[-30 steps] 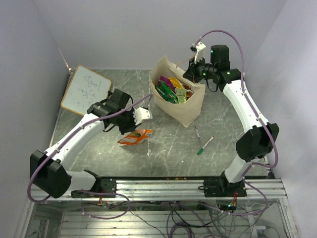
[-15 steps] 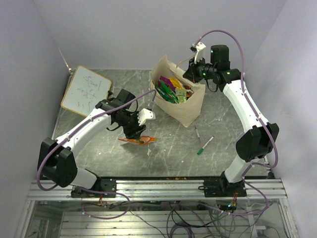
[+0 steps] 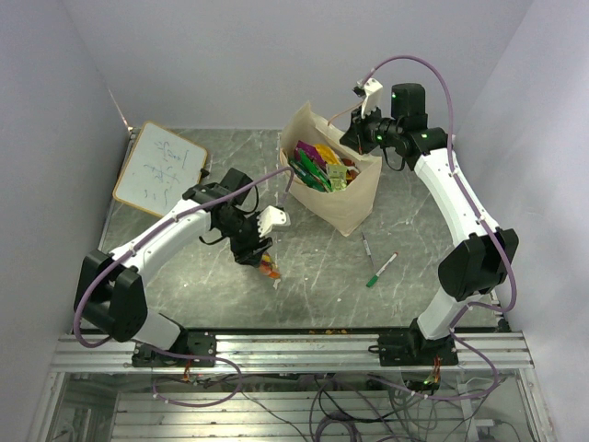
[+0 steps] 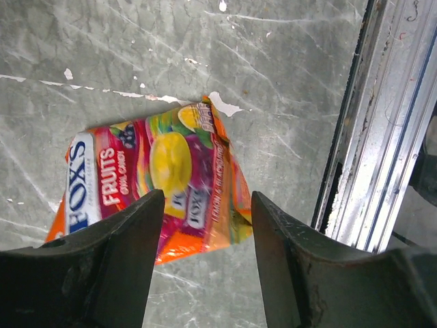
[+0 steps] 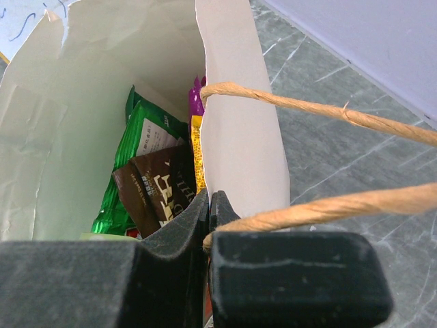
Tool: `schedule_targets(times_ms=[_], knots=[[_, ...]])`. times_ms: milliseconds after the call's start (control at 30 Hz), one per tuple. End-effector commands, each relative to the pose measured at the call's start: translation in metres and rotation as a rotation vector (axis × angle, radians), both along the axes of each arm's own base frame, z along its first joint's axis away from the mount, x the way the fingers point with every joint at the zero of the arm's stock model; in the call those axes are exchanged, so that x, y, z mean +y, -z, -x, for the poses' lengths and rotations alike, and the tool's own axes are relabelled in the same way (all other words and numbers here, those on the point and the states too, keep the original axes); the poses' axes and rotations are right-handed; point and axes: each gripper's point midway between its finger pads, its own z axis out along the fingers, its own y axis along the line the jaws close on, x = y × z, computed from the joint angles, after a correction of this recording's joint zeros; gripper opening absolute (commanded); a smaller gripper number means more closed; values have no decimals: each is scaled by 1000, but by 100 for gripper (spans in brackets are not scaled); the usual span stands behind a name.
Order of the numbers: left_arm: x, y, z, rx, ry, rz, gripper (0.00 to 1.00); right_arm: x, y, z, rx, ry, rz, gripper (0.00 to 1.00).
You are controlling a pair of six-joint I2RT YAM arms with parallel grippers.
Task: Place the snacks into the paper bag
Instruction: Adjust the snack at the center of the board, then pick up the snack from the center of the board.
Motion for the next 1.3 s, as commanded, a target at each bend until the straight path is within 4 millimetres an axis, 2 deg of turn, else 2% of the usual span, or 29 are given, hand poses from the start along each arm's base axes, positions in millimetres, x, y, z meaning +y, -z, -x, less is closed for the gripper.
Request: schedule_targets(times_ms=[0, 133, 300, 400, 533, 700, 833, 1000, 1167, 1267], knots=[[1, -5, 3, -32, 23, 6, 66, 2, 8, 1, 23, -6, 11, 0], [11, -2, -10, -123, -24, -40, 73, 3, 8, 0, 28, -12, 9, 0], [26, -6, -44, -230, -219, -118, 75, 2, 10, 1, 26, -10, 12, 0], [43, 3, -58, -239, -294, -183, 79, 2, 9, 1, 24, -11, 11, 0], [68, 23, -75, -156, -384, -211, 81, 3, 9, 2, 27, -14, 8, 0], [96, 64, -70, -55, -371, -295, 82, 1, 7, 5, 16, -10, 8, 0], [111, 83, -61, 20, -314, -309, 83, 0, 8, 6, 14, -7, 11, 0], [110, 98, -55, 53, -236, -291, 85, 1, 6, 5, 16, -10, 6, 0], [104, 111, -51, 91, -224, -268, 88, -1, 7, 5, 14, -2, 13, 0], [103, 119, -45, 124, -227, -263, 87, -1, 7, 5, 13, 0, 15, 0]])
